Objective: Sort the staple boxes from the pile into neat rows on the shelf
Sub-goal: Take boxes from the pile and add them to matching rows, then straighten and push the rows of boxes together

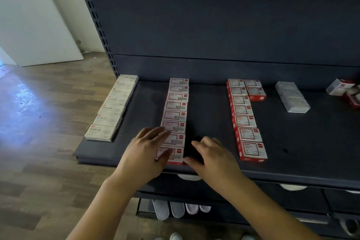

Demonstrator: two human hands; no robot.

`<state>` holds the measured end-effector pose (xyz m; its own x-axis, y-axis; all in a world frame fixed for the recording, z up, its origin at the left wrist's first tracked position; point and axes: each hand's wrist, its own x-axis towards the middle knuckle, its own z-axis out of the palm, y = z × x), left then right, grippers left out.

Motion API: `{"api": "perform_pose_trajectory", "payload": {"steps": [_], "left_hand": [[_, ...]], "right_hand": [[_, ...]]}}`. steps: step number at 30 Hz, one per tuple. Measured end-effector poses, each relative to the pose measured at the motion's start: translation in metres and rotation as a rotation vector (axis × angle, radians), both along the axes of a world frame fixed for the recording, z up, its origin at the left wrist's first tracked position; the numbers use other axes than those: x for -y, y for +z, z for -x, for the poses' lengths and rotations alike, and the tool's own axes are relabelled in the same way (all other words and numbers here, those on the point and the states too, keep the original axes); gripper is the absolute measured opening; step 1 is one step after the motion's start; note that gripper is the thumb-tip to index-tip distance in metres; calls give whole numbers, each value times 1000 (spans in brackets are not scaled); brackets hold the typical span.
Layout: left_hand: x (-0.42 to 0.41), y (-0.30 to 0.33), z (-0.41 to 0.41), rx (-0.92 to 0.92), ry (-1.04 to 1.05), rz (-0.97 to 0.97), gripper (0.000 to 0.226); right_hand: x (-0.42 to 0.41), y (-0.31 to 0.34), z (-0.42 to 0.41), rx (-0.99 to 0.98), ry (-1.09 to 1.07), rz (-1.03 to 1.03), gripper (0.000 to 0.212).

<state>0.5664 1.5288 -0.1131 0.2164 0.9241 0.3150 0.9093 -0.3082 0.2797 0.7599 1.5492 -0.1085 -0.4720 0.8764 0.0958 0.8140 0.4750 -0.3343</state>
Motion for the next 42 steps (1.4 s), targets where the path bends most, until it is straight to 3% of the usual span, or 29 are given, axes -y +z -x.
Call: {"api": "perform_pose_trajectory", "payload": {"steps": [4,21,28,32,35,42], "left_hand": [[-22,12,-51,31,-89,-44,47],[-112,26,-337,38,-263,94,40],[-137,23,-457,30,-354,122,38],[-141,25,-507,25,-410,123,33],[-141,18,-523,6,-438,131,27],[-135,10,-517,109,-440,119,24]], "right_hand": [[-7,5,-36,-74,-45,-181,39],[-56,15,-301,-76,-302,-257,24],[-72,18,-421,-147,-466,-408,27],[-77,23,-463,-96,-581,-348,30],[-75,21,-473,-31,-668,-191,39],[-74,16,-472,-74,-627,-114,33]]}}
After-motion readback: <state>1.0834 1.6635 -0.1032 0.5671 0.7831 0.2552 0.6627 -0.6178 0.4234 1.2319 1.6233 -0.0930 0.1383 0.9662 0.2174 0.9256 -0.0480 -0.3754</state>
